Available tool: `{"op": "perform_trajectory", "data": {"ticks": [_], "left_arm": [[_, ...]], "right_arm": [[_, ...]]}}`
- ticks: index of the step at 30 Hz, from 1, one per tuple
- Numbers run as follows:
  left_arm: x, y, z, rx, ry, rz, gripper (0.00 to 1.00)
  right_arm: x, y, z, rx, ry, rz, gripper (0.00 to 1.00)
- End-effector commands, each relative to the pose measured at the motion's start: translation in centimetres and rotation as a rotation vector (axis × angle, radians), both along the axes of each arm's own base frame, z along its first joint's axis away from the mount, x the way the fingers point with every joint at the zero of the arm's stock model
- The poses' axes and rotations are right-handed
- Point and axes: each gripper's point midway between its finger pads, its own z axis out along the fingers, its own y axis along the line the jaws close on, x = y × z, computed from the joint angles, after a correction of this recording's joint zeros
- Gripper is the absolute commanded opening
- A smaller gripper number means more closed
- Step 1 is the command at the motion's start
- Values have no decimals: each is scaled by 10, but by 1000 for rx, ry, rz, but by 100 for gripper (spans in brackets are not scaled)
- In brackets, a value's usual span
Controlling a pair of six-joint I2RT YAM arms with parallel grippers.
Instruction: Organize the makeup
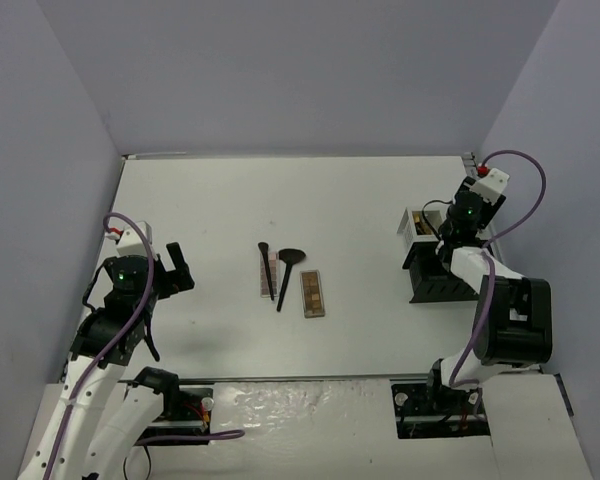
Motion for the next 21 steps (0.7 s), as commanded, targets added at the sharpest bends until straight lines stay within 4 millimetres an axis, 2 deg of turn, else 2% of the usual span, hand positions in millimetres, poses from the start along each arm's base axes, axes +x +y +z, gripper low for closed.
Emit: {"op": "perform_trajectory", "data": {"ticks": [1,4,5,10,12,14,18,21], "left_arm": [[7,-1,20,-23,-63,10,97],[7,0,20,-24,-69,10,97],[6,0,20,-24,-70,10,97],[6,0,22,-26,-76,11,97],[6,0,22,-29,-76,9,97],[6,-1,22,-30,-77,8,97],[6,0,20,-30,-71,10,97],[6,0,18,-27,-65,13,97]], "right_arm": [[-12,41,86,16,-190,95,52],[-16,65,103,52,-185,150,53],[-18,79,101,77,-141,196,53],[-21,163,89,221,28,440,54],[-28,197,74,247,117,499,56],[-38,240,52,269,205,573,58],[-63,324,0,301,369,696,59],[-70,359,-39,343,443,705,59]]}}
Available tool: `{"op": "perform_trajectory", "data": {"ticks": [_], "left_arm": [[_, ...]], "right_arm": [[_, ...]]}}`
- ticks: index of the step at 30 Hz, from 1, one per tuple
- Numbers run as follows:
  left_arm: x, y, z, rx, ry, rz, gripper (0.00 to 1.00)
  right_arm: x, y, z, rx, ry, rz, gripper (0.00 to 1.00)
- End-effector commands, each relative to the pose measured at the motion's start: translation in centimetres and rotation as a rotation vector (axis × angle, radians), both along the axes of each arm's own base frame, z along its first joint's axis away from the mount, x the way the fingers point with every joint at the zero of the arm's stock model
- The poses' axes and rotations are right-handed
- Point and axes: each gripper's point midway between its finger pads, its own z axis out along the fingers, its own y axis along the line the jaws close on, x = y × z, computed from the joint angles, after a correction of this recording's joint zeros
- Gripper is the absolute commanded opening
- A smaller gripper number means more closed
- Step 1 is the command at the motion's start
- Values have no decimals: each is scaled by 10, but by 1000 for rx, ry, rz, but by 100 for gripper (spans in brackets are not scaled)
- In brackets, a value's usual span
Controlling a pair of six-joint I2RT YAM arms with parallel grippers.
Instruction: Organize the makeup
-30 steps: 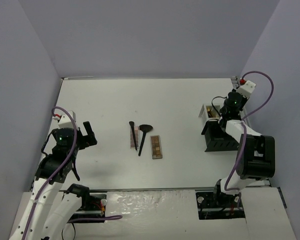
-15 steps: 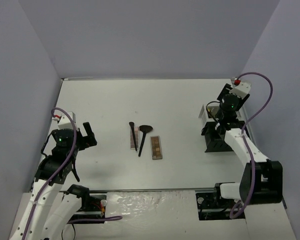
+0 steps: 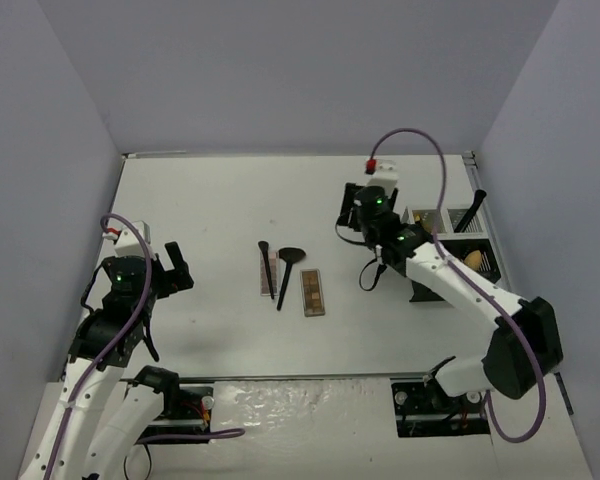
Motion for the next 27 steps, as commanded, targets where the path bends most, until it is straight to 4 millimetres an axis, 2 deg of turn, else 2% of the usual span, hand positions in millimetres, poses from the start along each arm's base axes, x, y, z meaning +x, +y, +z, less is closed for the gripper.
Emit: {"op": "perform_trajectory", "data": {"ticks": [1,4,7,10,18,27], "left_arm": [[8,0,14,-22,-46,14,97],[8,0,14,-21,-42,13,97],[8,1,13,-18,-40,17,97],[8,0,14,-20,-41,15,97],[9,0,14,-22,-43,13,97],[8,-1,14,-23,-43,12,97]], "right_arm": [[-23,56,-59,32,167,23,58],[-32,91,-82,17,205,80,55],[-34,116,-87,31,213,105,47],[-34,135,-96,50,209,113,45],[-38,160,-114,58,218,114,42],[-41,163,-146,42,255,72,33]]}}
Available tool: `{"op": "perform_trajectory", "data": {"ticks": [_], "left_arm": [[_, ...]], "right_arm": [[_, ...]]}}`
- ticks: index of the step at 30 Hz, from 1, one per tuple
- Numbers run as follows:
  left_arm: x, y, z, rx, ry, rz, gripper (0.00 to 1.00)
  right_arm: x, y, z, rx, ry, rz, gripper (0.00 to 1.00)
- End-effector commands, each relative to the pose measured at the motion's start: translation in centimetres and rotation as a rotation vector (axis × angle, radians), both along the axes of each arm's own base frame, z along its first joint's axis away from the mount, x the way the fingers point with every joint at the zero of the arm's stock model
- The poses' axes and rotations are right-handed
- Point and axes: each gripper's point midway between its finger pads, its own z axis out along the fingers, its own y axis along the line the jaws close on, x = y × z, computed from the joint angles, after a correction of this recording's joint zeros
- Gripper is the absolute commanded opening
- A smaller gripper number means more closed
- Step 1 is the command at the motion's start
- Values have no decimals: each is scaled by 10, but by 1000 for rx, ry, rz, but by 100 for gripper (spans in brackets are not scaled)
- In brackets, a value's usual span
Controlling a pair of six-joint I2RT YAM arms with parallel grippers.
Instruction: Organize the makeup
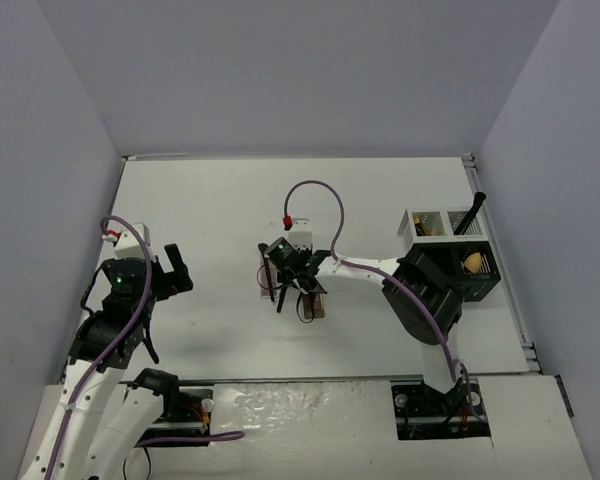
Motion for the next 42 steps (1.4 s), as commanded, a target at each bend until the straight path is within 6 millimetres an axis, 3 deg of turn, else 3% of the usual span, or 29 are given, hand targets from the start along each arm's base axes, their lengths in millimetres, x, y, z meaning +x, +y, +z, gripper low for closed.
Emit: {"op": "perform_trajectory", "data": {"ticks": [1,10,16,18,21,25,28,32,35,36,37,38,42], "left_arm": [[8,-2,15,-23,-47,6,97],[7,-1,14,-22,-46,8,97],[8,-2,14,-23,-45,7,97],[8,-2,14,-23,-44,8,97],[8,-1,13,-20,-41,9,97],[8,-1,13,-19,-41,11,97],[8,-1,13,-20,-42,10,97],[8,-1,14,-23,-44,9,97],[7,-2,14,-23,-45,5,97],[7,-2,14,-23,-46,5,97],[8,-2,15,-24,-48,5,97],[8,-2,15,-25,-46,3,97],[7,-2,16,-27,-50,3,97]], "right_arm": [[16,13,17,59,-71,-65,32],[16,14,3,37,-54,-60,26],[21,19,6,31,-62,-40,13],[25,22,14,37,-75,-31,5],[35,25,33,48,-111,-18,0],[53,6,83,45,-217,-46,0],[70,-32,136,47,-338,-106,0],[86,-113,194,37,-496,-218,0],[93,-187,225,21,-598,-345,0],[93,-191,226,0,-602,-340,0],[95,-215,233,-18,-627,-387,0],[95,-265,248,-37,-681,-490,0],[91,-358,273,-97,-795,-675,0]]}}
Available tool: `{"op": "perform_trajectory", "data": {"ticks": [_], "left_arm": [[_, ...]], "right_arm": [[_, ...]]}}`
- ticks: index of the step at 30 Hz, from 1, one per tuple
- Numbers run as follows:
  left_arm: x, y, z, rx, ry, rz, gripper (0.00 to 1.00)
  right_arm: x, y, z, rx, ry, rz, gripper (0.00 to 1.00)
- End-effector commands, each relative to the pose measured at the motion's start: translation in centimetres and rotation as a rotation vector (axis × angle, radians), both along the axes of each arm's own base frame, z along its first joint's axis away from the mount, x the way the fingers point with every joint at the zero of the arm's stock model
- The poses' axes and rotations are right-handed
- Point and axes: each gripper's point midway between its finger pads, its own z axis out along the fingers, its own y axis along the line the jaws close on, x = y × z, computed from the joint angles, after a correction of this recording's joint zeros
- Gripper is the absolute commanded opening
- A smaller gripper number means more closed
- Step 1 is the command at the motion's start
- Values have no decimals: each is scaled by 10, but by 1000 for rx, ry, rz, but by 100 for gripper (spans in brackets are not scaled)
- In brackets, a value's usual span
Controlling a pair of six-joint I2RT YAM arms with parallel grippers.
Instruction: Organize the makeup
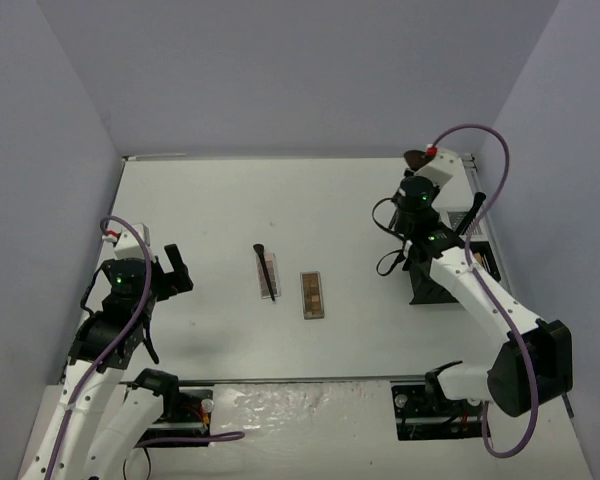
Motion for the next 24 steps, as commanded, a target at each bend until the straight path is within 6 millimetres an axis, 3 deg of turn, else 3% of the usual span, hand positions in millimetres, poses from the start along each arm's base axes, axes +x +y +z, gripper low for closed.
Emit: {"op": "perform_trajectory", "data": {"ticks": [1,4,7,15,24], "left_arm": [[7,-3,16,-25,-51,0,97],[7,-4,15,-29,-48,-6,97],[8,-5,15,-30,-46,-10,97],[8,-3,14,-22,-39,-1,97],[10,-2,11,-18,-24,7,97]], "right_arm": [[-5,-90,36,-70,-153,-211,0],[-10,-139,49,-91,-221,-345,0],[-12,-170,47,-126,-223,-446,0],[2,-186,41,-230,-234,-503,0],[15,-191,9,-308,-201,-514,0]]}}
